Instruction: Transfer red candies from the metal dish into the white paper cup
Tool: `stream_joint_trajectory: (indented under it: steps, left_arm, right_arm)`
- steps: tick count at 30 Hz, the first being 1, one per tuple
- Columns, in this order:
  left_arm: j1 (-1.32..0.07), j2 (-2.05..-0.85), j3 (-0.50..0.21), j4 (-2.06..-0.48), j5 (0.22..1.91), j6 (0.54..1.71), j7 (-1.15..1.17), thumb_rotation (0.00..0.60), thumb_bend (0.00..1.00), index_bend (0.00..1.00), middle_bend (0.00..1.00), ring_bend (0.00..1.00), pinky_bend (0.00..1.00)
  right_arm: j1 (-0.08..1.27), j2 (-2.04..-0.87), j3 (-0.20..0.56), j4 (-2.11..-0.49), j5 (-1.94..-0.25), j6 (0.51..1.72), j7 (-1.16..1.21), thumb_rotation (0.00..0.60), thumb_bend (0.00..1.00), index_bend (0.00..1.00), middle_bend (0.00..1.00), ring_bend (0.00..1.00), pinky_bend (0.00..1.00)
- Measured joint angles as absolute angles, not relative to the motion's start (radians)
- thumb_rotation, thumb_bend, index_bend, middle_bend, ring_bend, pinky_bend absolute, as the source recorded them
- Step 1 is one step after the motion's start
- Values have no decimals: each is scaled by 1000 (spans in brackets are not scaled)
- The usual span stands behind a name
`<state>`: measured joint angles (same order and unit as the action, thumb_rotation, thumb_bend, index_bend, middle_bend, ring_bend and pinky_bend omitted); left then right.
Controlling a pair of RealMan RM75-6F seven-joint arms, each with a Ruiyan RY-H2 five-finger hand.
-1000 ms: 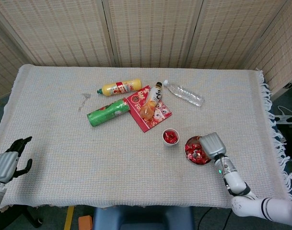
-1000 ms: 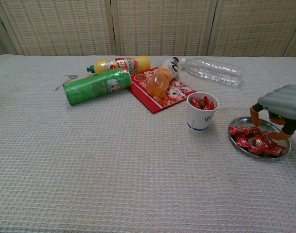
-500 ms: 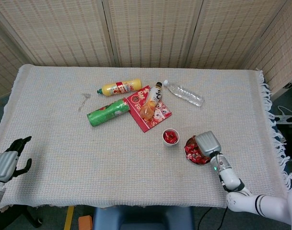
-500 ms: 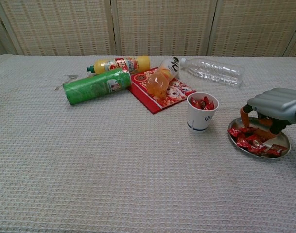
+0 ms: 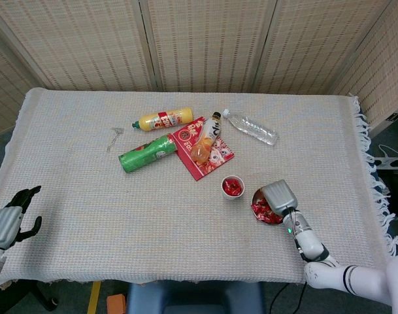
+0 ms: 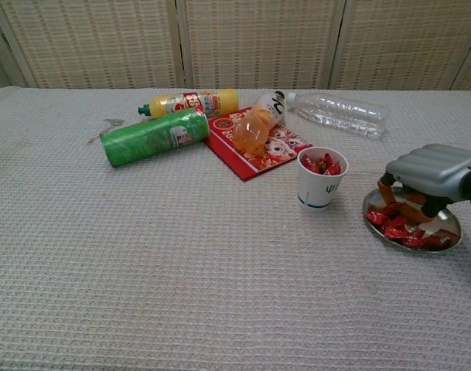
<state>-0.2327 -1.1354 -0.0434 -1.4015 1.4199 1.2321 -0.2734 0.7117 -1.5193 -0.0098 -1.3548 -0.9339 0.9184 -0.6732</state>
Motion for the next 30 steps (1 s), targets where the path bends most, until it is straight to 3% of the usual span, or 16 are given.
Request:
stream_joint_trajectory:
  steps: [9,23,30]
  left_arm:
    - [-230,-1134,-42,-1404,1427,1242,-272,600,506,47,105,61,290]
    - [-231,-1140,-42,-1412,1424,1242,-252,600,505,43,105,61,290]
    - [-231,-1139,-42,-1411,1425,1241,-255,600,504,43,105,61,290]
  right_arm:
    - [697,-1509,3,-1369,-952,948,-662,600,280,712,933,856,1000]
    - [643,-1342,70,-1566,-1084,1060,-486,600,280,712,933,866,1000]
    - [672,-1328,133,-1633,-1106,1055,-458,600,280,707,933,868,1000]
